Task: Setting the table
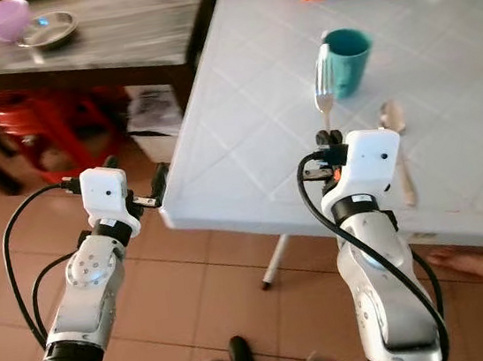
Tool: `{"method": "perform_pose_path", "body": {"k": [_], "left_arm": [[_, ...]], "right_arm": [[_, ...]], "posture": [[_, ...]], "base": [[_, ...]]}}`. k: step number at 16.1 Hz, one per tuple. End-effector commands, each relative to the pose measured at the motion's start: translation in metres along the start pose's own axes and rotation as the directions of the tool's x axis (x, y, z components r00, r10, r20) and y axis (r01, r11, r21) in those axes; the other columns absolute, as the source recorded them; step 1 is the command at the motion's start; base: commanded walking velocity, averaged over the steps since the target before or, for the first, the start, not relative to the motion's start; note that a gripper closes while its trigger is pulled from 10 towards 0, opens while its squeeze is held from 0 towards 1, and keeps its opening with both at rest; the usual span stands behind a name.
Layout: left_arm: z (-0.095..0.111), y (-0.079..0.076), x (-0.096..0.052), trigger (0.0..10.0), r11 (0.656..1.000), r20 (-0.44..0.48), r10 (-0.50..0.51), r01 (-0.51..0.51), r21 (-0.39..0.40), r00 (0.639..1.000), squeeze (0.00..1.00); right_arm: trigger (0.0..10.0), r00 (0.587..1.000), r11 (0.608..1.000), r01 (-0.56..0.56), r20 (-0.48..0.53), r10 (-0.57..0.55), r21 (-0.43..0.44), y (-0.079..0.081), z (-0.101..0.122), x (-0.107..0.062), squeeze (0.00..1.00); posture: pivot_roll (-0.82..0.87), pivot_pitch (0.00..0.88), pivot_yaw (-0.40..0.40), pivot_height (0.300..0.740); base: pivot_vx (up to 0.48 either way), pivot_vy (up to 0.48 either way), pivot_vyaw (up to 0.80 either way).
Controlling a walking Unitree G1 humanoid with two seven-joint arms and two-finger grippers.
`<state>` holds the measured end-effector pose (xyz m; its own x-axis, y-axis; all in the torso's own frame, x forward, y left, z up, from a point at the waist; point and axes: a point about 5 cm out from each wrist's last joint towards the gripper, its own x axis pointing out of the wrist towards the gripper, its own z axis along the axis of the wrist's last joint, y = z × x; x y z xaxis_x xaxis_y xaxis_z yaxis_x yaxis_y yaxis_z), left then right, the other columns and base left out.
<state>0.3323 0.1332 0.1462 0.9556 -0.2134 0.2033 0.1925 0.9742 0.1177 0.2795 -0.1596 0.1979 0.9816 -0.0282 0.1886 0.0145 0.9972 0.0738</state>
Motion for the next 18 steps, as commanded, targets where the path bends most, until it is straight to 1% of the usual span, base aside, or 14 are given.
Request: {"method": "perform_pose_path", "body": {"k": [1, 18], "left_arm": [[-0.0032, 0.004, -0.0033, 10.0, 1.0, -0.016, 0.002, -0.002, 0.013, 1.0, 0.0], [-0.004, 0.0018, -0.0018, 10.0, 1.0, -0.014, -0.007, 0.008, 0.018, 1.0, 0.0]], "right_arm": [[10.0, 1.0, 1.0, 0.006, -0.01, -0.005, 0.015, -0.0008, -0.0033, -0.0027, 0.0], [10.0, 1.0, 1.0, 0.016, -0.001, -0.016, 0.015, -0.0046, -0.0034, -0.0017, 0.0]], "posture": [[-0.17, 0.203, 0.104, 0.74], [-0.17, 0.191, 0.101, 0.74]], "base": [[0.0, 0.334, 0.0], [0.0, 0.363, 0.0]]}}
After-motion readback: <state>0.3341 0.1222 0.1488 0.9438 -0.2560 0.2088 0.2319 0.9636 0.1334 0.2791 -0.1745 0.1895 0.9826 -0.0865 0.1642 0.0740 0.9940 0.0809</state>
